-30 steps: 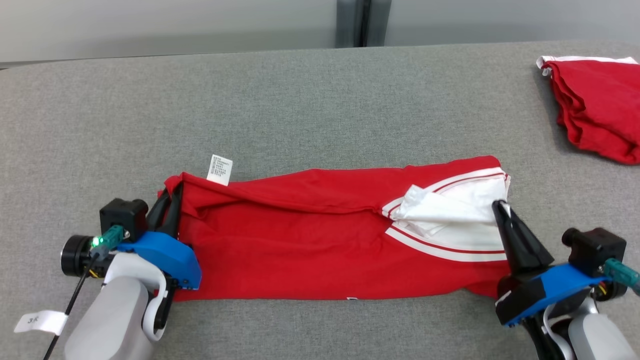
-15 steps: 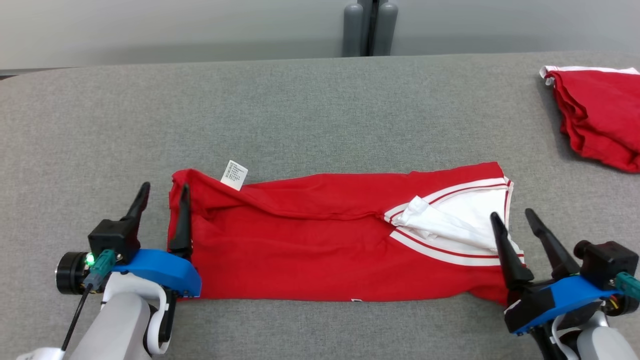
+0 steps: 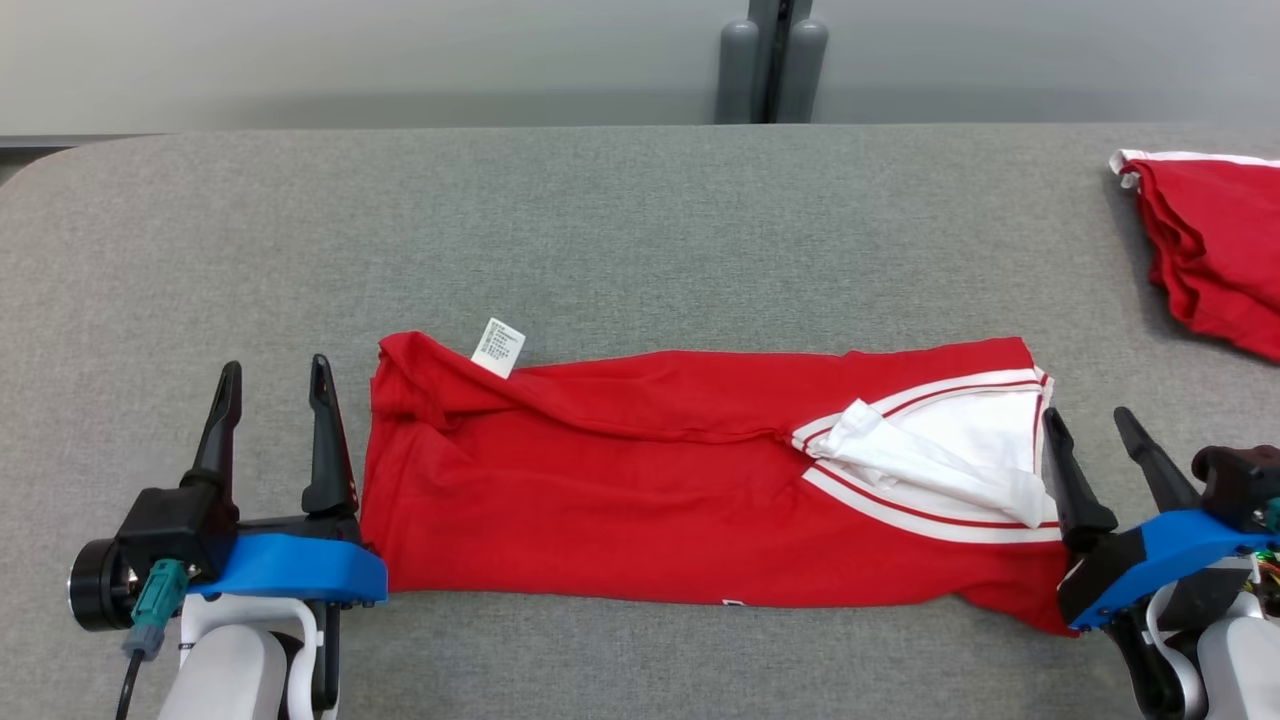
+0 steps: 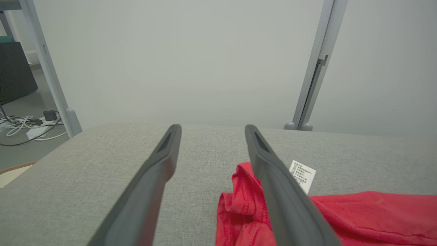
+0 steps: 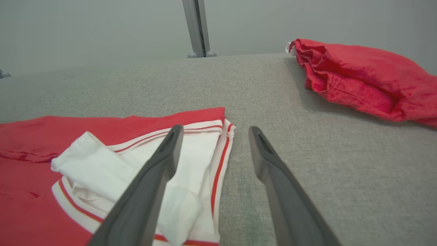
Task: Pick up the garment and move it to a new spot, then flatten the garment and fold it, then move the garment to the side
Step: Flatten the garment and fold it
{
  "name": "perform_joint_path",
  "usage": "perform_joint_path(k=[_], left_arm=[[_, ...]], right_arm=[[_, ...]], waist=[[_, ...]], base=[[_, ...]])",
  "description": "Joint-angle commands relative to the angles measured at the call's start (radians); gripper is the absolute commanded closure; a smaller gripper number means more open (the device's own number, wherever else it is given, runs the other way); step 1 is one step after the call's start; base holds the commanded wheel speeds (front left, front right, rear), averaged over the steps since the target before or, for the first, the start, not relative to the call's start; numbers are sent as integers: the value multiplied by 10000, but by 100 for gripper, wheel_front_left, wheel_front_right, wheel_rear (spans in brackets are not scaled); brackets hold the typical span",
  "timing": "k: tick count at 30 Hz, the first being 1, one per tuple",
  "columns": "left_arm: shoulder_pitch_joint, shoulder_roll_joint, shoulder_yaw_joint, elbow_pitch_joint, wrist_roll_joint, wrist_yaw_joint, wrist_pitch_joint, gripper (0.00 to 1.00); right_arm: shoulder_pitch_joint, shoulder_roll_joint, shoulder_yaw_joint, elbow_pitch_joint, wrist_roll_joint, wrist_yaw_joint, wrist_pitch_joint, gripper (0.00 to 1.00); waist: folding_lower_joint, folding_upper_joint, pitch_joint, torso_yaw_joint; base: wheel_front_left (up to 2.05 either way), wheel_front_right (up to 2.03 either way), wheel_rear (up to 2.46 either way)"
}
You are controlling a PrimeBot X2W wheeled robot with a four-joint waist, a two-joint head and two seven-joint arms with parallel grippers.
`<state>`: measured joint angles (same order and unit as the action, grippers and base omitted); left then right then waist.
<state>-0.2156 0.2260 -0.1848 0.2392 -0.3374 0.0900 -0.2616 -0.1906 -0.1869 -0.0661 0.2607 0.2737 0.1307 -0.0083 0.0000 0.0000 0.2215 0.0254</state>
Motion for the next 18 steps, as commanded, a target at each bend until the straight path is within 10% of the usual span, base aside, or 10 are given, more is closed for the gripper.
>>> perform_joint_path(k=[1, 16, 17, 18], left_arm=[[167, -117, 195, -159, 186, -55, -40, 0], [590, -1014, 1354, -500, 1298, -693, -43, 0], [614, -1062, 1412, -502, 1346, -721, -43, 0], [641, -1107, 1471, -507, 1401, -761, -43, 0]], right_arm=[[-171, 0, -45, 281, -120, 1, 67, 0], [-496, 170, 761, 2975, 65, 7, 794, 0], [-475, 207, 867, 3039, 134, 14, 813, 20], [-450, 211, 953, 3082, 211, 15, 833, 69]], waist=[[0, 0, 16, 63], [0, 0, 93, 421], [0, 0, 71, 419], [0, 0, 51, 414]], base=[[0, 0, 0], [0, 0, 0], [0, 0, 0], [0, 0, 0]])
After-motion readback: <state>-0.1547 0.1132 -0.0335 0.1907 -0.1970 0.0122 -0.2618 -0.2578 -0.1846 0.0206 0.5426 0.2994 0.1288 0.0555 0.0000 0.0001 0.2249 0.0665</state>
